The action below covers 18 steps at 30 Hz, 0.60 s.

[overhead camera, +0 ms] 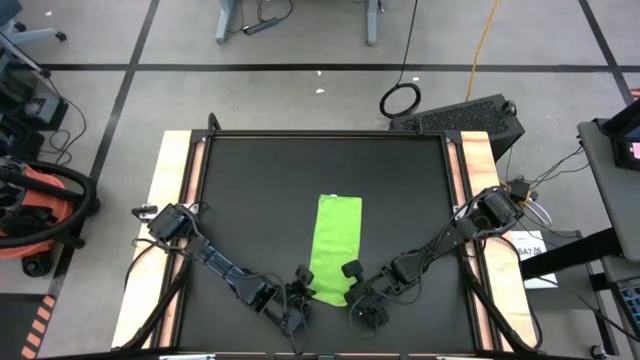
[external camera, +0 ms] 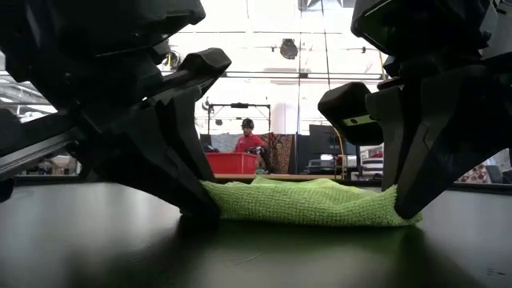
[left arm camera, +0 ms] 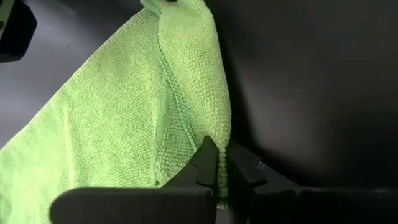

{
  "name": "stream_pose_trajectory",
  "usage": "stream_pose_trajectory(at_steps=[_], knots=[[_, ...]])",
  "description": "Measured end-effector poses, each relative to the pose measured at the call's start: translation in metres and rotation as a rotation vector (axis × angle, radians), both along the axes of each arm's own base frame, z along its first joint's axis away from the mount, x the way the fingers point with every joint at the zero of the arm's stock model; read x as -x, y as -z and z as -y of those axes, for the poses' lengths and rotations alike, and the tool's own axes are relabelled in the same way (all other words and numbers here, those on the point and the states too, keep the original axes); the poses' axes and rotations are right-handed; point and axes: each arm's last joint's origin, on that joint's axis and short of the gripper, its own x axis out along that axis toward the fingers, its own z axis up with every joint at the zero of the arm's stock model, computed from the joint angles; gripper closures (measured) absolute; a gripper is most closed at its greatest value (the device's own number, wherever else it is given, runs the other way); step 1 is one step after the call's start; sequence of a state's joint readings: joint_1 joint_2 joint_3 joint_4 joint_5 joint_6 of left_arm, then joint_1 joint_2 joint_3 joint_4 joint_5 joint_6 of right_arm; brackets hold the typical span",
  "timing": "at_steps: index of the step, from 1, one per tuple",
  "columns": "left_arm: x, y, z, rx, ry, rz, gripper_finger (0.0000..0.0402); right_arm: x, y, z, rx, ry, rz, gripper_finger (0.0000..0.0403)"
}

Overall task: Roll towel into tight, uniform cylinder
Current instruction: Roll the green towel

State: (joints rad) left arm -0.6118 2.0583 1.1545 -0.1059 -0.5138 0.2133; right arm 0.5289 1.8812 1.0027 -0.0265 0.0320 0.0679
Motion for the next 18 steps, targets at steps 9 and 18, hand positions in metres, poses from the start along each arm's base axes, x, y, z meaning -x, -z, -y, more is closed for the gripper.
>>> stream_pose_trajectory(at_steps=[9,18], knots=[[-0.013,-0.016,-0.023,0.352,-0.051,-0.108,0.0395,0.001,-0.007,-0.002,-0.119,0.034,-0.045,0.0403],[-0.027,-0.028,-0.051,0.779,-0.098,-0.290,0.0396,0.002,-0.010,-0.003,-0.239,0.103,-0.103,0.0403]])
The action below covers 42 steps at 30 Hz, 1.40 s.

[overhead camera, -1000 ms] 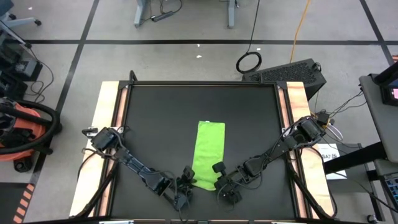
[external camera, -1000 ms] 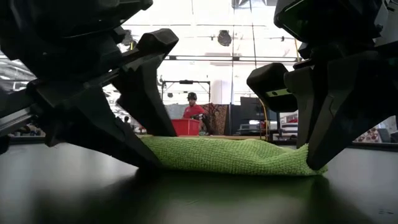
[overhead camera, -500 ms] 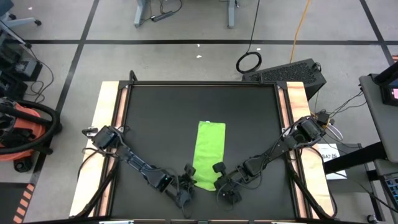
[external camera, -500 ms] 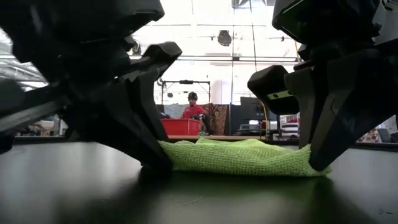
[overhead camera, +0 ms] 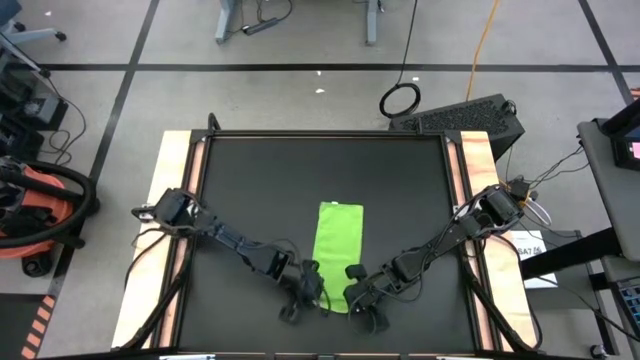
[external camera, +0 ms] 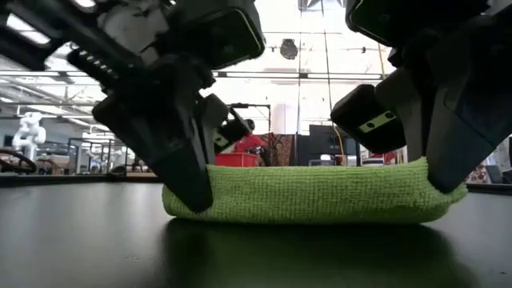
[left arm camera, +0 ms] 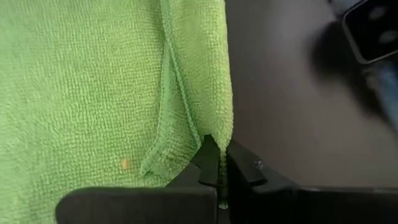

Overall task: Roll towel into tight, uniform cylinder
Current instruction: Roll the green towel

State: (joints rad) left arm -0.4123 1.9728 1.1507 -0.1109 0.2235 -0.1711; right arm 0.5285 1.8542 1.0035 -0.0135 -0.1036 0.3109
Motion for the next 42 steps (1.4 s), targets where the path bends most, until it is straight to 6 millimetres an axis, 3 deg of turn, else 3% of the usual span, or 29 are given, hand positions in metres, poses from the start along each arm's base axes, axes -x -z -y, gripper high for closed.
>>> stream_pose_trajectory(at_steps=[8,16,31,42], knots=[[-0.012,-0.007,-0.018,0.233,-0.041,-0.057,0.0397,0.000,0.001,0.001,-0.093,0.080,-0.083,0.0403],[-0.019,-0.009,-0.034,0.346,-0.077,-0.114,0.0396,-0.003,0.001,0.008,-0.133,0.137,-0.118,0.0403],[-0.016,-0.006,-0.040,0.352,-0.112,-0.188,0.0392,-0.006,0.000,0.012,-0.191,0.163,-0.153,0.0403],[-0.019,-0.007,-0.048,0.330,-0.129,-0.159,0.0391,0.001,-0.029,0.021,-0.048,0.261,-0.015,0.0402]])
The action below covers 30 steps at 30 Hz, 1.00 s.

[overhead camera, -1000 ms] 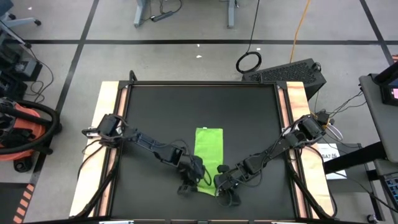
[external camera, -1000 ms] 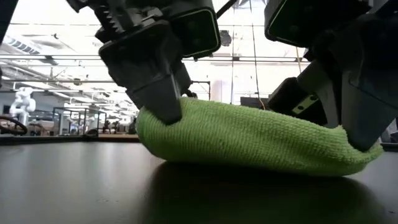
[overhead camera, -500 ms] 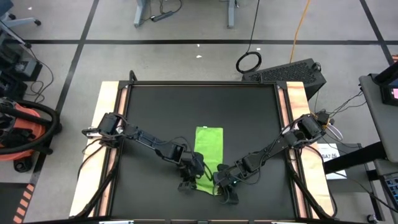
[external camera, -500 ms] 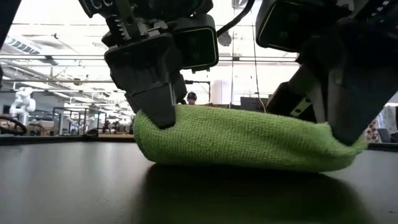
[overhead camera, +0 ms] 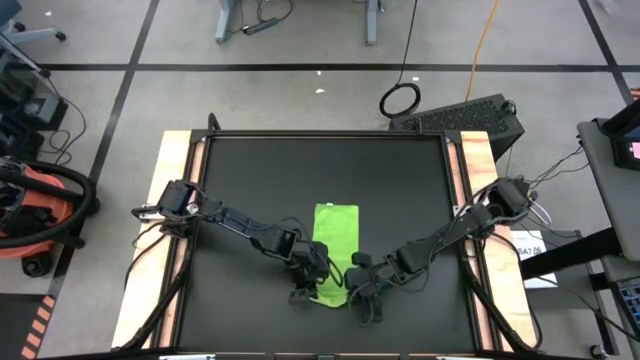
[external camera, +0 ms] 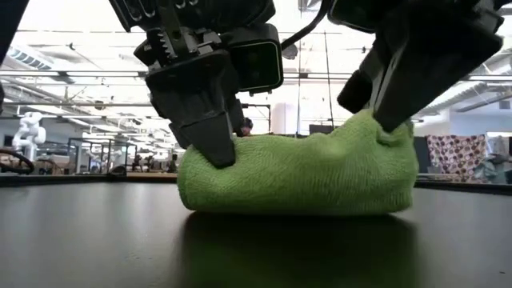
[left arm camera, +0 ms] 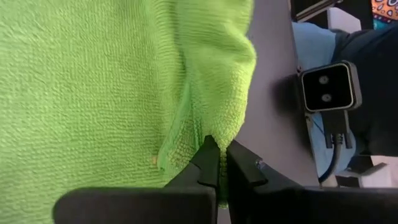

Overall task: Roll towel into tight, uniform cylinder
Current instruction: Roll the green towel

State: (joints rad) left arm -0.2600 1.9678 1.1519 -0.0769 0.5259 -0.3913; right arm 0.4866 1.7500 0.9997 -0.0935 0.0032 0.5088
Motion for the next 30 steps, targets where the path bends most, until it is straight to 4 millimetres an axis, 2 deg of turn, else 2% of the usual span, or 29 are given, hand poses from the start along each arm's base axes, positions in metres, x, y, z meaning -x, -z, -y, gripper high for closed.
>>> stream_pose_trajectory(at_steps=[3,6,10,14,19,23,26,30], knots=[[-0.001,0.000,-0.001,-0.004,-0.002,0.009,0.0391,0.004,0.001,0.004,0.035,0.055,-0.040,0.0401],[-0.001,0.000,-0.003,-0.022,-0.020,0.008,0.0391,0.011,0.014,0.012,0.016,0.107,-0.106,0.0387],[-0.001,0.002,-0.010,-0.062,-0.057,-0.015,0.0391,0.024,0.034,0.022,-0.007,0.169,-0.160,0.0345],[-0.001,0.002,-0.012,-0.065,-0.061,-0.024,0.0391,0.026,0.040,0.021,-0.063,0.171,-0.107,0.0299],[0.000,0.004,-0.014,-0.067,-0.075,-0.050,0.0391,0.026,0.032,0.019,-0.073,0.140,-0.060,0.0253],[0.000,0.003,-0.015,-0.057,-0.077,-0.052,0.0391,0.028,0.015,0.019,-0.101,0.107,-0.010,0.0230],[0.001,-0.003,-0.014,-0.041,-0.069,-0.037,0.0391,0.031,0.001,0.021,-0.121,0.095,0.028,0.0226],[-0.001,-0.009,-0.011,0.033,-0.026,-0.008,0.0391,0.033,-0.008,0.021,-0.130,0.055,0.050,0.0241]])
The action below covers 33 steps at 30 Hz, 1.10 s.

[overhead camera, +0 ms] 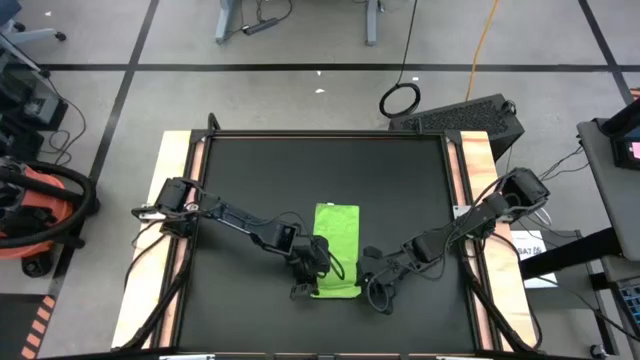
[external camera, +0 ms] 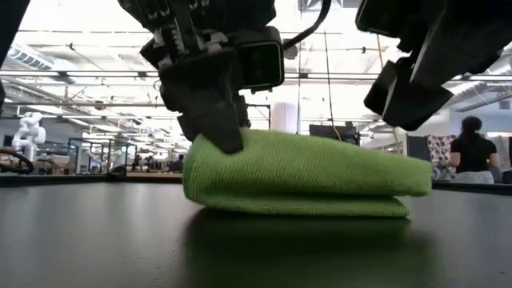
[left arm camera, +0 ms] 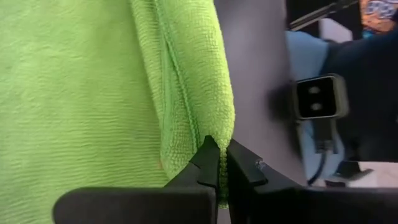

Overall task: Roll towel into tight, uniform cylinder
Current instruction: Roll the green towel

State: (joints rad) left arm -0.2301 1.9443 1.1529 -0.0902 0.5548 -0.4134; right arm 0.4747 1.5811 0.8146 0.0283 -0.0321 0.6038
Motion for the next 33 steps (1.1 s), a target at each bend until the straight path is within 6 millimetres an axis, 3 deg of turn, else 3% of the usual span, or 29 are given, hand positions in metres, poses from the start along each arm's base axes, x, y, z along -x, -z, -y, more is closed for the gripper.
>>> stream_pose_trajectory(at_steps=[6,15,24,33], knots=[[-0.001,-0.006,0.006,0.054,0.046,0.048,0.0391,0.007,0.000,-0.013,0.112,-0.097,0.061,0.0254],[-0.001,-0.008,0.013,0.080,0.079,0.073,0.0391,0.024,0.001,-0.039,0.327,-0.122,0.167,0.0195],[-0.003,-0.010,0.012,0.072,0.051,0.089,0.0391,0.033,0.031,-0.062,0.442,-0.084,0.156,0.0189],[-0.003,-0.009,0.013,0.056,0.020,0.082,0.0391,0.031,0.048,-0.076,0.463,-0.045,0.219,0.0195]])
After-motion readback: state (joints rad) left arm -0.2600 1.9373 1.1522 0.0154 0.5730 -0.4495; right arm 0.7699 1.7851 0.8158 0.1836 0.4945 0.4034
